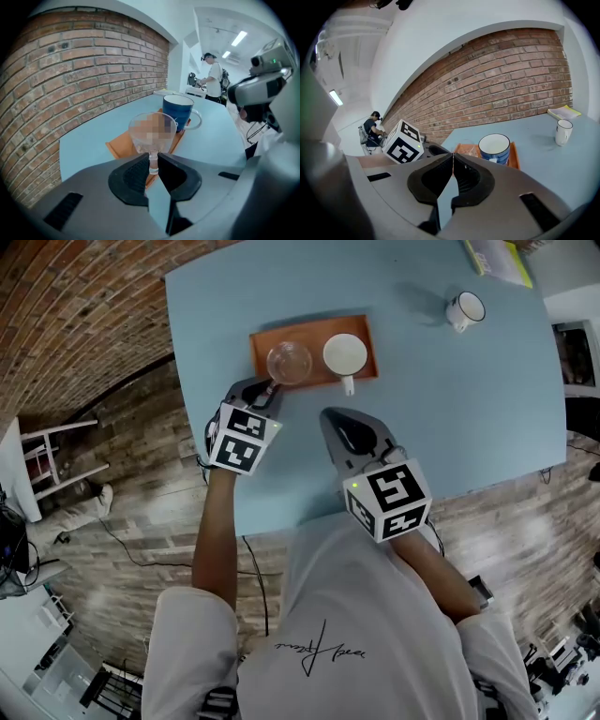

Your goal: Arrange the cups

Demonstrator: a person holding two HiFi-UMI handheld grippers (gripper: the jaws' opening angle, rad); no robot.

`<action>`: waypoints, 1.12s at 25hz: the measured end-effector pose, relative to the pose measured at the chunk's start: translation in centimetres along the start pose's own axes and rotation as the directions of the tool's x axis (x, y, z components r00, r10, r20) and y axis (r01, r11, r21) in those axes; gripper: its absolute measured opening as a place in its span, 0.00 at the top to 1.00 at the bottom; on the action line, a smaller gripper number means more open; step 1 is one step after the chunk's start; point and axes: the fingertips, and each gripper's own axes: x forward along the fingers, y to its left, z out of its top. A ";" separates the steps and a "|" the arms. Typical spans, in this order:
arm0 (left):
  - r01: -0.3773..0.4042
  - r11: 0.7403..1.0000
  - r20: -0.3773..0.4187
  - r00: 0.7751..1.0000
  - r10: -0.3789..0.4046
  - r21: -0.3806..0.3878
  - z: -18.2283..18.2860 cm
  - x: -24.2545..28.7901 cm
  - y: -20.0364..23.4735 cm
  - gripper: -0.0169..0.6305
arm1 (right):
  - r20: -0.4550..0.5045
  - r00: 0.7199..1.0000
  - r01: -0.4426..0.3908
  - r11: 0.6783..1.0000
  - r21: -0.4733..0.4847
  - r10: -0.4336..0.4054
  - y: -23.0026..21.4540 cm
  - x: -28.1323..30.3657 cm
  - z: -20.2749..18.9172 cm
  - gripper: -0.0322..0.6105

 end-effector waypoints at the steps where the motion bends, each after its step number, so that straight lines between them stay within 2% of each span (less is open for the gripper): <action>1: -0.019 1.000 -0.001 1.000 0.019 -0.017 0.0 0.0 0.0 0.89 | 0.001 1.000 -0.001 1.000 0.000 0.001 -0.1 0.0 0.1 0.91; 7: -0.121 0.985 -0.016 0.993 0.120 -0.119 0.2 0.0 -0.2 0.89 | 0.007 1.000 -0.014 1.000 0.005 0.014 -0.6 -0.4 0.2 0.91; 14: -0.217 0.950 -0.062 0.976 0.208 -0.223 -0.4 -0.4 0.0 0.89 | 0.008 1.000 -0.028 1.000 0.012 0.028 -1.2 -0.7 0.4 0.91; 24: -0.293 0.909 -0.126 0.955 0.267 -0.297 -0.8 0.0 -0.8 0.89 | 0.014 0.999 -0.043 0.999 0.029 0.043 -2.1 -1.1 0.6 0.91; 28: -0.331 0.877 -0.145 0.943 0.299 -0.349 -0.9 0.2 -0.9 0.89 | 0.011 0.999 -0.039 0.999 0.031 0.039 -2.6 -1.3 0.4 0.91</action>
